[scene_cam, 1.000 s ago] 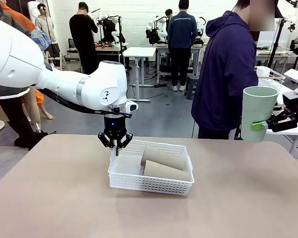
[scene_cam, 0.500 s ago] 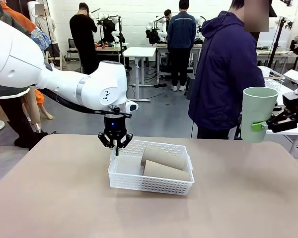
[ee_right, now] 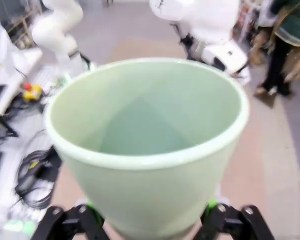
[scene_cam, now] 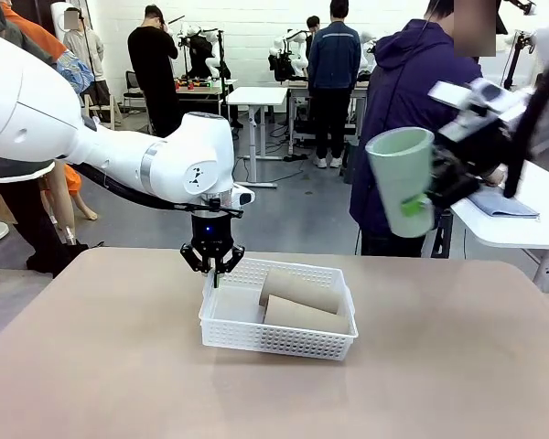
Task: Clean and organize the cups into the basket.
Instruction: Pick up the Reusable plastic cup from the right side of the table and stack it inside the Organizing basket in the center of the table.
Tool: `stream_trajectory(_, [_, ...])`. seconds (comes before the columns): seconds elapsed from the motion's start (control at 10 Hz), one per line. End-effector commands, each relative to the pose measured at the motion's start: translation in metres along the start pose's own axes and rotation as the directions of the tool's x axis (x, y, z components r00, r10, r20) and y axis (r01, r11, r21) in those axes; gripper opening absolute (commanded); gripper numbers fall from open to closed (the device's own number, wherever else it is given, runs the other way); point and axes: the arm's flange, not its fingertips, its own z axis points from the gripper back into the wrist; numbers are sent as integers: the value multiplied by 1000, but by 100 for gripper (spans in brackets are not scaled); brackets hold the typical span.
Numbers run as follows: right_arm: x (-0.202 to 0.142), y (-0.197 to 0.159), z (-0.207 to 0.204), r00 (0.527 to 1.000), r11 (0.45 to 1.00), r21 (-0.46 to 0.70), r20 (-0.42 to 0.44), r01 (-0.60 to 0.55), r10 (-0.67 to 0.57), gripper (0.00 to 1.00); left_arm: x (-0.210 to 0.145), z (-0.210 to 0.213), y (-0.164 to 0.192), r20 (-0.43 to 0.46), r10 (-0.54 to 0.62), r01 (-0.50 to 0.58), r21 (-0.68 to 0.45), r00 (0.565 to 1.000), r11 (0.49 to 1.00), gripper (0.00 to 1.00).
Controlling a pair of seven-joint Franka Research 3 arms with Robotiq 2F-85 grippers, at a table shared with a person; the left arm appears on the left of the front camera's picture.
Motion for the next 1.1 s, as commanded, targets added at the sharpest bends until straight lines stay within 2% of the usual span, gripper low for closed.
stream_trajectory(0.0, [11, -48, -34, 988, 994, 99, -152, 44, -29, 82, -1, 2, 1, 3, -2, 2, 2, 1000, 1000, 0])
stream_trajectory(0.3, [31, -71, -114, 941, 973, 204, -338, 109, -34, 82, -1, 2, 1, 3, -2, 2, 2, 1000, 1000, 0])
stream_trajectory(0.6, [36, -72, -168, 885, 952, 264, -465, 154, -14, 82, -1, 2, 1, 3, -2, 2, 2, 1000, 1000, 0])
stream_trajectory(0.8, [31, -70, -193, 846, 944, 277, -534, 179, -4, 82, -1, 2, 1, 3, -2, 2, 2, 1000, 1000, 0])
stream_trajectory(1.0, [22, -72, -208, 837, 941, 285, -547, 180, 6, 82, -1, 2, 1, 3, -2, 2, 2, 1000, 1000, 0])
